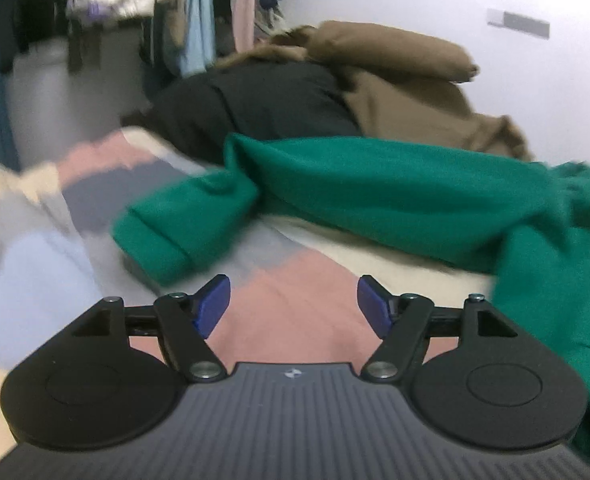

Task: Fold large clothes
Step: 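Grasp the other sleeve cuff with the left gripper and lift it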

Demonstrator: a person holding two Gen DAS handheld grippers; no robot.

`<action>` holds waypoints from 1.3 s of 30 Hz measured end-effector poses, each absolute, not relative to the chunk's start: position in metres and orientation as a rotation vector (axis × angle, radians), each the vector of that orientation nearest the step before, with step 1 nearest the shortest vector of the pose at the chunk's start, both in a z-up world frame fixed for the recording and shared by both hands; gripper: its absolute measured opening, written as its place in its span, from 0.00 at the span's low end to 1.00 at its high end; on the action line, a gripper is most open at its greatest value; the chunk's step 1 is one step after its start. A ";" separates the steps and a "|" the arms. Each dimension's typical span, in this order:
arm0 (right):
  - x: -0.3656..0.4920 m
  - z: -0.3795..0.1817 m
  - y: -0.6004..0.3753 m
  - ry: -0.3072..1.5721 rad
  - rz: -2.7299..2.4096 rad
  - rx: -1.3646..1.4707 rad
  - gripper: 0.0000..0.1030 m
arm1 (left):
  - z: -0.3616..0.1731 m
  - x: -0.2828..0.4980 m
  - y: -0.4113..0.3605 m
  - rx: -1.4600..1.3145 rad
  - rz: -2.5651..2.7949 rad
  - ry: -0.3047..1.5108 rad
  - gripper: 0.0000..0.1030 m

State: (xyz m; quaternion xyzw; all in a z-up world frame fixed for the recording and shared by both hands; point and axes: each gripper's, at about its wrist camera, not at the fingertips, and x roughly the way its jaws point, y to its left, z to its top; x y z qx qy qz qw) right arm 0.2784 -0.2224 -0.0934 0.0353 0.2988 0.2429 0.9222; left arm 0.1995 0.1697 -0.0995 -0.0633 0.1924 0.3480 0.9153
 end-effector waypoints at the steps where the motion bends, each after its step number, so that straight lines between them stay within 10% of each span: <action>1: 0.279 -0.093 -0.223 0.614 0.507 0.078 0.48 | -0.099 0.205 0.177 -0.078 0.753 0.403 0.75; 5: 0.277 -0.093 -0.222 0.609 0.541 0.080 0.68 | -0.101 0.218 0.209 0.118 0.877 0.438 0.75; 14: 0.284 -0.093 -0.217 0.611 0.547 0.063 0.70 | -0.116 0.241 0.290 0.271 0.949 0.583 0.75; 20: 0.291 -0.093 -0.217 0.616 0.534 0.069 0.70 | -0.102 0.252 0.310 0.307 0.958 0.627 0.03; 39: 0.264 -0.053 -0.261 0.544 0.532 0.199 0.70 | 0.148 0.187 0.111 0.438 0.620 0.210 0.02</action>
